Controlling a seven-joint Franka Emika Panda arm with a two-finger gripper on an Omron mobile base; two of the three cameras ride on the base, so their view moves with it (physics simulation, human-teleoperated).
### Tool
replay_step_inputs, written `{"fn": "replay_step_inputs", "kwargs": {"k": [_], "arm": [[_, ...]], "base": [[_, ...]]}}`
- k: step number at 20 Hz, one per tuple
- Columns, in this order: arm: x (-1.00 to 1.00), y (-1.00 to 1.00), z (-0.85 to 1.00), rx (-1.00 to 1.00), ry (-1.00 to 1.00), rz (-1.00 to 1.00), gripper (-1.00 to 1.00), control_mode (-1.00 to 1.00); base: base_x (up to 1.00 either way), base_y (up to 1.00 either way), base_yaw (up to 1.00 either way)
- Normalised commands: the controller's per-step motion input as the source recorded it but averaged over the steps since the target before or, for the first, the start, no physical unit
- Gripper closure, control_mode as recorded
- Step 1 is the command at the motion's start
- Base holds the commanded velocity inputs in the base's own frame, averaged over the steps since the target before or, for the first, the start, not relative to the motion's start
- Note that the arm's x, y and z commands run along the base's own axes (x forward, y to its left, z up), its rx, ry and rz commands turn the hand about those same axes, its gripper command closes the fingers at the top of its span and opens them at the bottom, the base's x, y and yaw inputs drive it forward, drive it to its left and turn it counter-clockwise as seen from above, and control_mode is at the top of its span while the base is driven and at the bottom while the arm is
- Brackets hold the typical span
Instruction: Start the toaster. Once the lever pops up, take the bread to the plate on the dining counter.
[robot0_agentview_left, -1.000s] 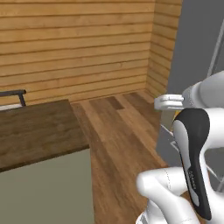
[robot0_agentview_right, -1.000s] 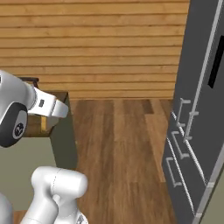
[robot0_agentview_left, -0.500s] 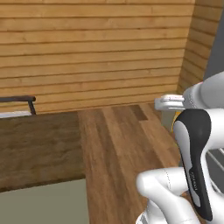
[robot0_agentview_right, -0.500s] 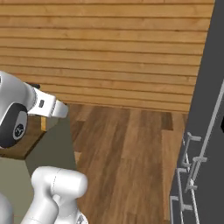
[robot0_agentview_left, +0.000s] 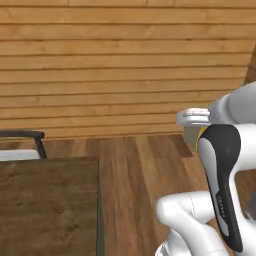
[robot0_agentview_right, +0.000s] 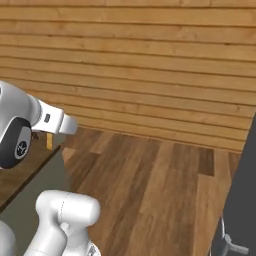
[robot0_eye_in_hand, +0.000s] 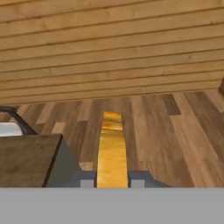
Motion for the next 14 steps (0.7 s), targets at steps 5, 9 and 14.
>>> {"fn": "replay_step_inputs", "kwargs": {"k": [5, 9, 14], "arm": [[0.0, 0.0, 0.0, 0.0, 0.0, 0.0, 1.0, 1.0], [0.0, 0.0, 0.0, 0.0, 0.0, 0.0, 1.0, 1.0], [0.0, 0.0, 0.0, 0.0, 0.0, 0.0, 1.0, 1.0]], "base": [[1.0, -0.25, 0.22], [1.0, -0.23, 0.21], [1.0, -0.24, 0.22]]}}
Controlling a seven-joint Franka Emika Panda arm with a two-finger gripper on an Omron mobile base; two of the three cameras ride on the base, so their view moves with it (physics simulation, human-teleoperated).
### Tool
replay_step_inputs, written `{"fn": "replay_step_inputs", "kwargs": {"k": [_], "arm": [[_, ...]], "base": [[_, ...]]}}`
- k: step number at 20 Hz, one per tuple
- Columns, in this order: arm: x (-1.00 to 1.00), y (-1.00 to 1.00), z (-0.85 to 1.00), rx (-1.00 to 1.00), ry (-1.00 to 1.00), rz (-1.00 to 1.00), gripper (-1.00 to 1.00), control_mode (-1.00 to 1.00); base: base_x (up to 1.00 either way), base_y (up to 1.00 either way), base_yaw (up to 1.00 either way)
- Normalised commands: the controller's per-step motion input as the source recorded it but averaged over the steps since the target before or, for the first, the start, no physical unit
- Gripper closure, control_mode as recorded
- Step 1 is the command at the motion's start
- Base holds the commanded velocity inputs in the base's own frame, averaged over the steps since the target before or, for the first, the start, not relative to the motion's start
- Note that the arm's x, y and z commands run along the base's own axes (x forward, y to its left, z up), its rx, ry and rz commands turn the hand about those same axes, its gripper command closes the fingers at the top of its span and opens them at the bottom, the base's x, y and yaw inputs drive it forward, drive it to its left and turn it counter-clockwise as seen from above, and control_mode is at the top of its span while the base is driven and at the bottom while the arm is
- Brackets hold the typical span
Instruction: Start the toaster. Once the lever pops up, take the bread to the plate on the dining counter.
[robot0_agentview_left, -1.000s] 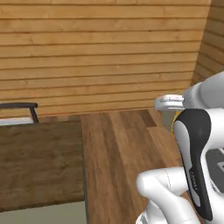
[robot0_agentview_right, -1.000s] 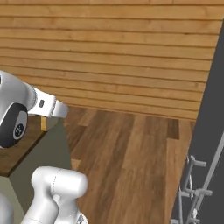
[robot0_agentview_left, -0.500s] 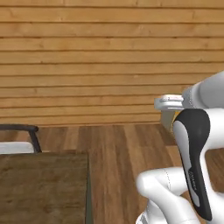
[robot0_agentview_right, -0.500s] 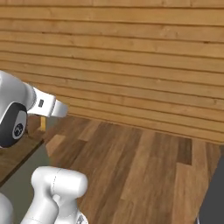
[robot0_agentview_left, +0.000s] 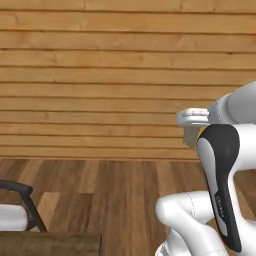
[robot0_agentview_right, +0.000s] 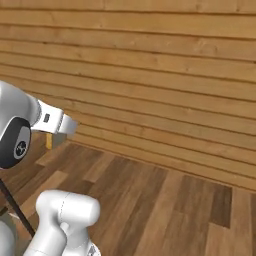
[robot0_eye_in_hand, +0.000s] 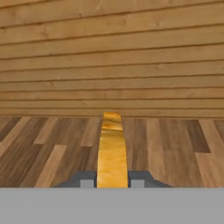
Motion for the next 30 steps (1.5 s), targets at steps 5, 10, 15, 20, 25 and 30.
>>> {"fn": "replay_step_inputs", "kwargs": {"k": [5, 10, 15, 20, 25, 30], "arm": [[0.0, 0.0, 0.0, 0.0, 0.0, 0.0, 1.0, 1.0], [0.0, 0.0, 0.0, 0.0, 0.0, 0.0, 1.0, 1.0], [0.0, 0.0, 0.0, 0.0, 0.0, 0.0, 1.0, 1.0], [0.0, 0.0, 0.0, 0.0, 0.0, 0.0, 1.0, 1.0], [0.0, 0.0, 0.0, 0.0, 0.0, 0.0, 1.0, 1.0], [0.0, 0.0, 0.0, 0.0, 0.0, 0.0, 1.0, 1.0]], "base": [[1.0, -0.24, 0.28], [1.0, -0.26, 0.5], [1.0, -0.17, 0.68], [1.0, -0.17, 0.7], [1.0, -0.26, 0.67], [1.0, -0.37, 0.63]]}}
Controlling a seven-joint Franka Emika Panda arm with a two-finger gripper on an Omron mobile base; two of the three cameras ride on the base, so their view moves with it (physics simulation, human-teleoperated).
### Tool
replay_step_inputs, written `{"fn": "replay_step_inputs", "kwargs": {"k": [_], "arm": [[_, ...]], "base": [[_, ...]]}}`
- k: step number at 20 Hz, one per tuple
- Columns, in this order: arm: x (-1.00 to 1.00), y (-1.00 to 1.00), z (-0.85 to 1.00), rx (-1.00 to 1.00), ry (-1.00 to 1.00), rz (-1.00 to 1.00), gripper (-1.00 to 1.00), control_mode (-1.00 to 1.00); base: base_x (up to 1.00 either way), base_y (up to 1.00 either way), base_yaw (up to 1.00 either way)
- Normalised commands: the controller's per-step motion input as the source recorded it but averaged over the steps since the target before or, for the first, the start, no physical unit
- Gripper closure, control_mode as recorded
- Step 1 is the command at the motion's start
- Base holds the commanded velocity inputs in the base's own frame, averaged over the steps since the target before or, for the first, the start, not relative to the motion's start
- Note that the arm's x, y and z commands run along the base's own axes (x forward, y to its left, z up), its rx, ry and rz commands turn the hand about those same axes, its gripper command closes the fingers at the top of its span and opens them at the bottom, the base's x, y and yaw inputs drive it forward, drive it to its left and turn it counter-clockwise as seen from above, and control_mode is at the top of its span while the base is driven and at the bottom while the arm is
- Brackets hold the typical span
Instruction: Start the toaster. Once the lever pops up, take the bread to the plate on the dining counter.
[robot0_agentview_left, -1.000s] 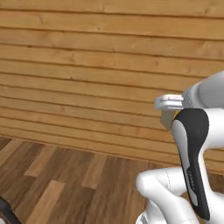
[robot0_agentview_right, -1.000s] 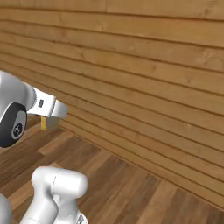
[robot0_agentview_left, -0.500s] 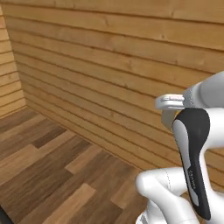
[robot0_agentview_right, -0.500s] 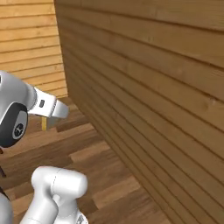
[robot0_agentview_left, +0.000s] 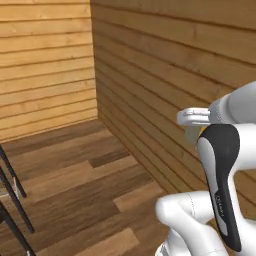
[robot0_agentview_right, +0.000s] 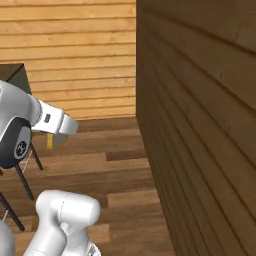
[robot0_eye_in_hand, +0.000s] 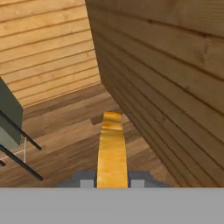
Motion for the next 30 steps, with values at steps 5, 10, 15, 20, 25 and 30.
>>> {"fn": "replay_step_inputs", "kwargs": {"k": [5, 10, 15, 20, 25, 30], "arm": [[0.0, 0.0, 0.0, 0.0, 0.0, 0.0, 1.0, 1.0], [0.0, 0.0, 0.0, 0.0, 0.0, 0.0, 1.0, 1.0], [0.0, 0.0, 0.0, 0.0, 0.0, 0.0, 1.0, 1.0], [0.0, 0.0, 0.0, 0.0, 0.0, 0.0, 1.0, 1.0], [0.0, 0.0, 0.0, 0.0, 0.0, 0.0, 1.0, 1.0], [0.0, 0.0, 0.0, 0.0, 0.0, 0.0, 1.0, 1.0]], "base": [[1.0, -0.53, 0.56], [0.97, -0.55, 0.55], [0.89, -0.53, 0.59], [0.77, -0.45, 0.66], [0.76, -0.44, 0.67], [0.72, -0.47, 0.66]]}}
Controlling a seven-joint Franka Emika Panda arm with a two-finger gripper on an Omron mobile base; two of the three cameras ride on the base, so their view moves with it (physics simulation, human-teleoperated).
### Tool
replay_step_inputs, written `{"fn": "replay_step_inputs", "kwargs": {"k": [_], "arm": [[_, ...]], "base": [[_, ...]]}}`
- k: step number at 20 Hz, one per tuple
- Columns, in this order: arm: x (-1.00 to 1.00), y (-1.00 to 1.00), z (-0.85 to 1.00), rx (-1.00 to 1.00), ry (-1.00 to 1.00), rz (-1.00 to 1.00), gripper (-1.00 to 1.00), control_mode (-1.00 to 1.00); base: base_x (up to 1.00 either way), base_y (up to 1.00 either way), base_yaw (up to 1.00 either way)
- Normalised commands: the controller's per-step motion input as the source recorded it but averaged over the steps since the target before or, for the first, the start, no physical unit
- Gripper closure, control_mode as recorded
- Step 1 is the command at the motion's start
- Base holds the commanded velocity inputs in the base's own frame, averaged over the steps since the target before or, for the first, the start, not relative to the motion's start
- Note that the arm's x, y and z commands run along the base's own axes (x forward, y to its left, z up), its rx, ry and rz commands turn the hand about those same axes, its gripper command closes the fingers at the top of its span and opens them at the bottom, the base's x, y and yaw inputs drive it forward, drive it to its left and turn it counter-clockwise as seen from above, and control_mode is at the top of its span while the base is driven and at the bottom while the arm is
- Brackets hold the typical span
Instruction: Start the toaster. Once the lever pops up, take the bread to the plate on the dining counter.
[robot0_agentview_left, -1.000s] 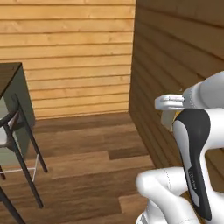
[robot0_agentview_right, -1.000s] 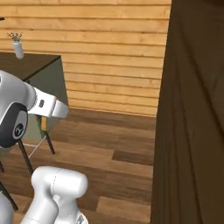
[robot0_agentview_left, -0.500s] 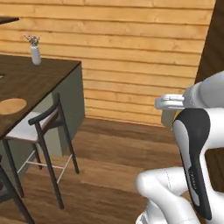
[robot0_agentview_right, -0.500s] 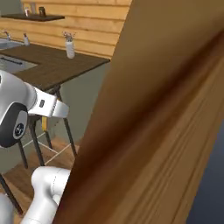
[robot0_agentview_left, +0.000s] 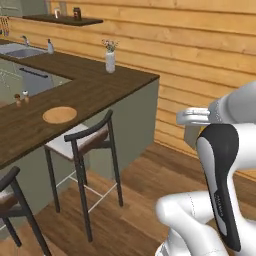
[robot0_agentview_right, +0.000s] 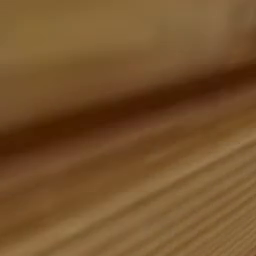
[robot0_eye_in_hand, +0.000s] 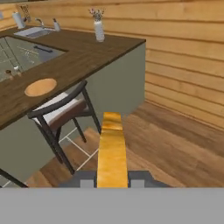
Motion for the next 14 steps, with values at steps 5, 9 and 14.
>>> {"fn": "replay_step_inputs", "kwargs": {"k": [5, 9, 14], "arm": [[0.0, 0.0, 0.0, 0.0, 0.0, 0.0, 1.0, 1.0], [0.0, 0.0, 0.0, 0.0, 0.0, 0.0, 1.0, 1.0], [0.0, 0.0, 0.0, 0.0, 0.0, 0.0, 1.0, 1.0]], "base": [[0.63, -0.5, 0.66], [0.52, -0.51, 0.66], [0.53, -0.43, 0.63]]}}
